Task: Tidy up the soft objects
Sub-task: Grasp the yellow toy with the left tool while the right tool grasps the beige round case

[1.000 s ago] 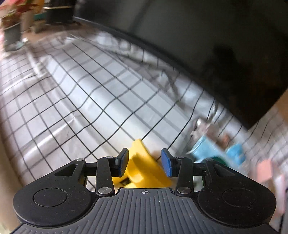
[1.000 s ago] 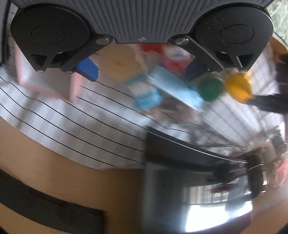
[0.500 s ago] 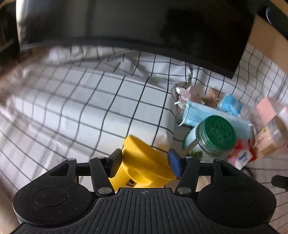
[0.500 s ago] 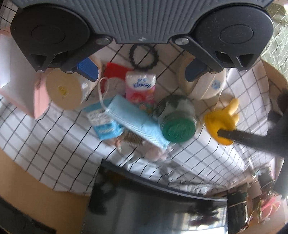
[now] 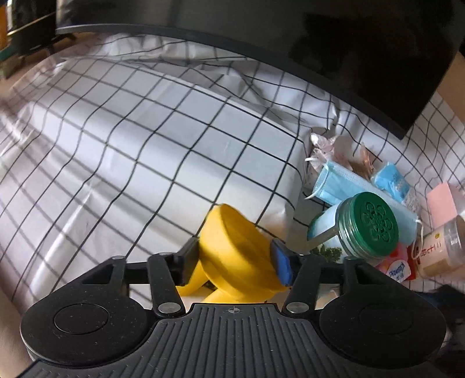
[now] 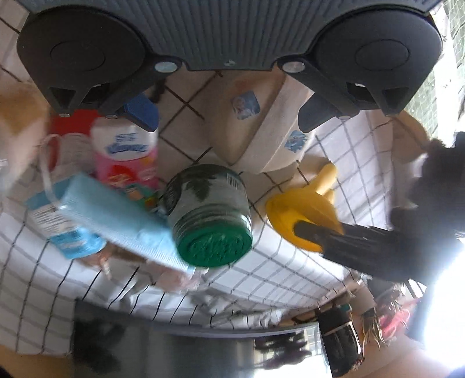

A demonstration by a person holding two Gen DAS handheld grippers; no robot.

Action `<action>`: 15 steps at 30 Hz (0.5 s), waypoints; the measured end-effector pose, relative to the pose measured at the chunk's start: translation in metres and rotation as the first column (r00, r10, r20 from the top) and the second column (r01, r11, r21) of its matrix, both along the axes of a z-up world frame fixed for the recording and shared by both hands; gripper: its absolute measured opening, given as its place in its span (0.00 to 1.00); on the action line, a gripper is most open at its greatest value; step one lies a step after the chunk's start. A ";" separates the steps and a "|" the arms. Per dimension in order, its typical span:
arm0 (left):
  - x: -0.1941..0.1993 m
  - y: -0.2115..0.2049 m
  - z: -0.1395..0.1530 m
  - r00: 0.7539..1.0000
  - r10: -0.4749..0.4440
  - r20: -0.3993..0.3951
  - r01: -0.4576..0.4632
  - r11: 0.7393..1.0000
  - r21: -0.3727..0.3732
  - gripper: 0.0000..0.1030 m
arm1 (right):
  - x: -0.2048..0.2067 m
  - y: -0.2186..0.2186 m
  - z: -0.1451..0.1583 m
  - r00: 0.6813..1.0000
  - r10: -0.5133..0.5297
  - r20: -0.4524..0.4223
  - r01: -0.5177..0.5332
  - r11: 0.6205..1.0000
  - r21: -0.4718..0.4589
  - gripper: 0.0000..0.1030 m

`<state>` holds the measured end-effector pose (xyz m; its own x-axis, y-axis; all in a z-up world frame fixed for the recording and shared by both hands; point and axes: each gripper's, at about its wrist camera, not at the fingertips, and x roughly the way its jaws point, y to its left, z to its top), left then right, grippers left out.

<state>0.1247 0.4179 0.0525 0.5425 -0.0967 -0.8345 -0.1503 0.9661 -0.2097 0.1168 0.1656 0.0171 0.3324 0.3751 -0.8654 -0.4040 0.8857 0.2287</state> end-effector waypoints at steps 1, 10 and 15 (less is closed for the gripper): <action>-0.002 0.001 0.001 1.000 0.007 -0.002 -0.007 1.000 -0.005 0.48 | 0.001 0.004 -0.007 1.000 0.003 -0.004 -0.003 1.000 0.001 0.99; -0.041 0.023 0.008 0.993 0.050 0.102 -0.046 0.998 -0.043 0.13 | -0.002 0.024 0.000 0.998 0.044 -0.033 -0.042 0.997 0.061 0.64; -0.056 0.023 0.021 0.981 0.048 0.186 -0.044 0.999 -0.027 0.12 | -0.001 0.022 0.029 0.997 0.070 -0.015 -0.069 0.996 0.052 0.51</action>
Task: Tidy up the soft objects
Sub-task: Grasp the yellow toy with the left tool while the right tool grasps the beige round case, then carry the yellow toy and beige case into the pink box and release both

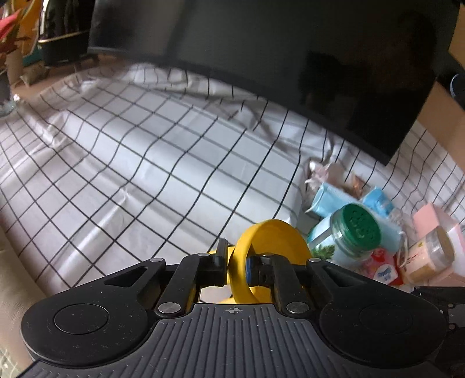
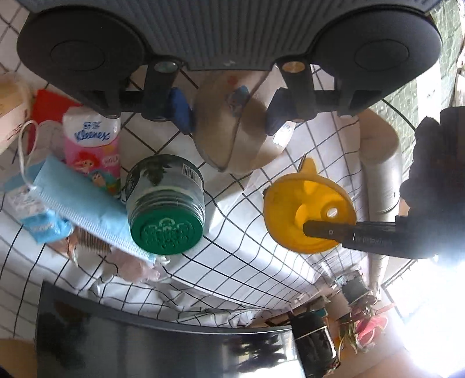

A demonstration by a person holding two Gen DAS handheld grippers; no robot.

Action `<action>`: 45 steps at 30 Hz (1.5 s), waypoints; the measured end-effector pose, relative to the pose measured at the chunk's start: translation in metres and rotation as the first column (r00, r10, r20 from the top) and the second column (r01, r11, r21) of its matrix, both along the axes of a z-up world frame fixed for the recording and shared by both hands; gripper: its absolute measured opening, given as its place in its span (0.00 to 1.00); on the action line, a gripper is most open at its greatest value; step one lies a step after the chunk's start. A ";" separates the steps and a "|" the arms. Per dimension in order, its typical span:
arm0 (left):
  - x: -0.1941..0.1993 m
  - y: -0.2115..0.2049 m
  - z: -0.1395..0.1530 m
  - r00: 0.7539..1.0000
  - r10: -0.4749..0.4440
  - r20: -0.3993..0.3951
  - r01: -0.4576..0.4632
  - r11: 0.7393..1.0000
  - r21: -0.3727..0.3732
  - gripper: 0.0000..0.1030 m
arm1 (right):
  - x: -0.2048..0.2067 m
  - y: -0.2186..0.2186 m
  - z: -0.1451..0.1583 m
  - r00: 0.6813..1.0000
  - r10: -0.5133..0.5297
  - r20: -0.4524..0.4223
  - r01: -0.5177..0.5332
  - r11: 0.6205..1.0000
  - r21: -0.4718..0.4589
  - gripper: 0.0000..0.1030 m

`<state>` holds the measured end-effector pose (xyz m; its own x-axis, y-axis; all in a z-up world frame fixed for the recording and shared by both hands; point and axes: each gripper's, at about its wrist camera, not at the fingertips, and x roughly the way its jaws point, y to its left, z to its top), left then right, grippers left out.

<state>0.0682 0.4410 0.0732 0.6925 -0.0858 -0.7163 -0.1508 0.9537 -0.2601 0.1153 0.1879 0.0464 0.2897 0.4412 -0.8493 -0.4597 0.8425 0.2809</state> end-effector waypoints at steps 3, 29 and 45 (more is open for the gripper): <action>-0.008 0.001 0.010 0.999 0.009 0.045 -0.009 1.000 -0.009 0.12 | -0.004 -0.004 0.017 1.000 0.017 0.004 -0.017 1.000 -0.007 0.50; 0.061 -0.203 0.157 0.879 -0.294 0.375 0.267 0.956 0.123 0.12 | -0.005 -0.248 0.218 0.784 -0.378 0.492 0.454 0.890 -0.040 0.50; 0.120 -0.471 0.066 0.733 -0.657 0.177 0.663 0.748 0.031 0.12 | -0.038 -0.393 0.184 0.487 -0.644 0.590 0.793 0.609 0.009 0.50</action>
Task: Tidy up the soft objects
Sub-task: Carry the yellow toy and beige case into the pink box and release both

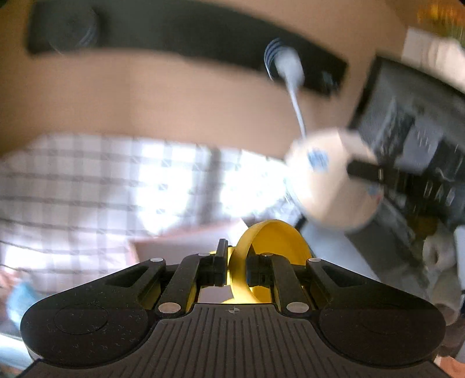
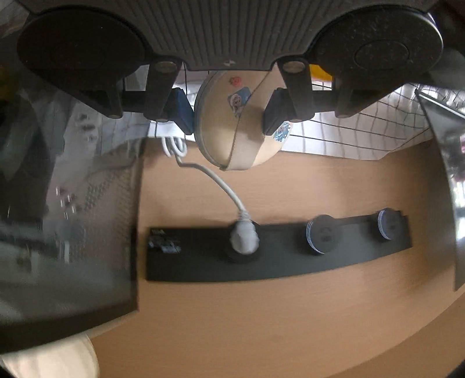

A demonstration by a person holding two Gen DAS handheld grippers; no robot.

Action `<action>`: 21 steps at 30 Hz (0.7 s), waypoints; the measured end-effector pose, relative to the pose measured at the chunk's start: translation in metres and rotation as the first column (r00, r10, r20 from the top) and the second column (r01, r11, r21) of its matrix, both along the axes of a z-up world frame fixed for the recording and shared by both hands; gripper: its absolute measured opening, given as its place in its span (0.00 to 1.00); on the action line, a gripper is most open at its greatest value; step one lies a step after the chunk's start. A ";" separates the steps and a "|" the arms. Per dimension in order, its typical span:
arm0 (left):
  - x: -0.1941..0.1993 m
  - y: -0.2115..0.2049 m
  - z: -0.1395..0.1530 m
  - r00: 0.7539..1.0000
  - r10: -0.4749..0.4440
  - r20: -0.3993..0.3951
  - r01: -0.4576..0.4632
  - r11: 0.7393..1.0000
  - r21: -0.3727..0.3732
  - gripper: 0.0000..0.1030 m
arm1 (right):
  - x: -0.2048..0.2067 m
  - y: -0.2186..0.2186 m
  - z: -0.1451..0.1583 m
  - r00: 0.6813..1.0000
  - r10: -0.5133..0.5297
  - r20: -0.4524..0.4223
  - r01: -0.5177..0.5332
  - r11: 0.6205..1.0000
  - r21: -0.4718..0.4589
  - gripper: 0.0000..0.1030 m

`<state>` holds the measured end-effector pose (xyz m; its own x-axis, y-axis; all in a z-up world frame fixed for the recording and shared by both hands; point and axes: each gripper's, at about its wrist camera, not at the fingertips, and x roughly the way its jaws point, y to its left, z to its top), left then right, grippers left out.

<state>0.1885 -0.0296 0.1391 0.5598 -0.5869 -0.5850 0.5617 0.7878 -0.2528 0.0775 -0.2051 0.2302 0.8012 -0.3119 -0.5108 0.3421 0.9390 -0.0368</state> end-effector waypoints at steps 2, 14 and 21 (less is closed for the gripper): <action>-0.001 -0.017 -0.023 0.999 -0.014 -0.037 0.014 1.000 0.005 0.13 | 0.002 -0.011 -0.011 1.000 -0.013 -0.014 0.013 0.999 0.042 0.50; -0.011 -0.018 -0.078 0.989 -0.011 -0.144 0.021 0.998 0.065 0.28 | 0.041 -0.031 -0.065 0.991 -0.037 -0.128 0.073 0.956 0.284 0.50; -0.035 0.022 -0.044 0.996 0.023 -0.091 -0.021 0.999 0.027 0.27 | 0.079 -0.014 -0.104 0.976 0.025 -0.215 0.055 0.932 0.357 0.67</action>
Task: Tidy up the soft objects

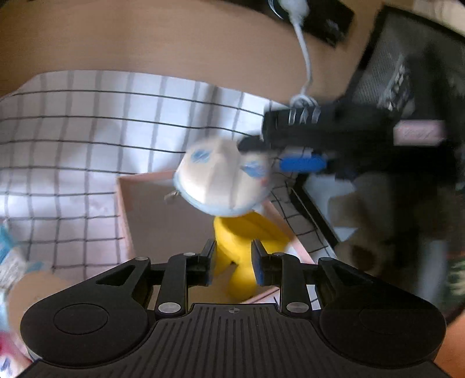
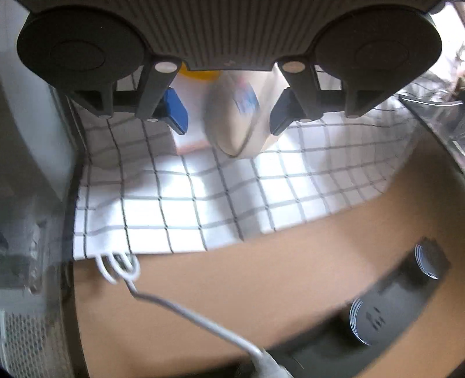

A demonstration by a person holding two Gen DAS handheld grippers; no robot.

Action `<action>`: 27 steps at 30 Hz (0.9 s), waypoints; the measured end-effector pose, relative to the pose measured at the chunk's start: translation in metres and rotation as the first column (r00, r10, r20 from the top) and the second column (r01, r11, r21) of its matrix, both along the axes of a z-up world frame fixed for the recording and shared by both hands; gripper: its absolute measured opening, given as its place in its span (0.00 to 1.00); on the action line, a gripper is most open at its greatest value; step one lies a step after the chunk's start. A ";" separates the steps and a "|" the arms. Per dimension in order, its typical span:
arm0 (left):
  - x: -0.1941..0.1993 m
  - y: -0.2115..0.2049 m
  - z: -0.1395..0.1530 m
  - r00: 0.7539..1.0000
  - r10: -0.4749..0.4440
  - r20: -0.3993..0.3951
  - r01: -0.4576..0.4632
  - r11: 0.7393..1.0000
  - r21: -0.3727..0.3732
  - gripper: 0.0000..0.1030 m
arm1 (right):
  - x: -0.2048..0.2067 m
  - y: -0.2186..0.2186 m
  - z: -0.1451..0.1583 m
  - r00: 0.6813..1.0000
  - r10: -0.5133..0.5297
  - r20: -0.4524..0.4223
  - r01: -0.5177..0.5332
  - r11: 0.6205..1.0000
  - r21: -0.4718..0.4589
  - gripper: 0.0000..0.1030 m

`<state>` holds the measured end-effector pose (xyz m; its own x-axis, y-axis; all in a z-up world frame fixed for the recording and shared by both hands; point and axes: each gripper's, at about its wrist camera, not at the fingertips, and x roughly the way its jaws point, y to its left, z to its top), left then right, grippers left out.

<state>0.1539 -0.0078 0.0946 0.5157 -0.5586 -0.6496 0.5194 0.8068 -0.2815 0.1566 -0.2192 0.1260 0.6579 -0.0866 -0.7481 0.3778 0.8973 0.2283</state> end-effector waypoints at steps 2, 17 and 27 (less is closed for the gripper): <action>-0.007 0.018 0.007 1.000 0.028 0.007 -0.028 1.000 -0.011 0.27 | -0.005 0.000 -0.002 0.999 -0.035 -0.022 0.035 0.999 -0.023 0.68; -0.078 0.218 -0.005 0.871 0.492 -0.002 -0.491 0.869 -0.053 0.27 | -0.063 0.112 0.009 0.997 0.070 -0.032 -0.073 0.991 -0.112 0.75; -0.112 0.340 -0.031 0.680 0.733 0.001 -0.733 0.680 -0.011 0.27 | -0.078 0.230 0.005 0.925 0.378 -0.044 -0.375 0.885 -0.274 0.81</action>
<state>0.0423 0.3320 0.0638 0.7657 -0.0060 -0.6432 -0.2361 0.9276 -0.2896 0.0783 0.0107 0.1311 0.6895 -0.0301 -0.7237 -0.0020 0.9991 -0.0435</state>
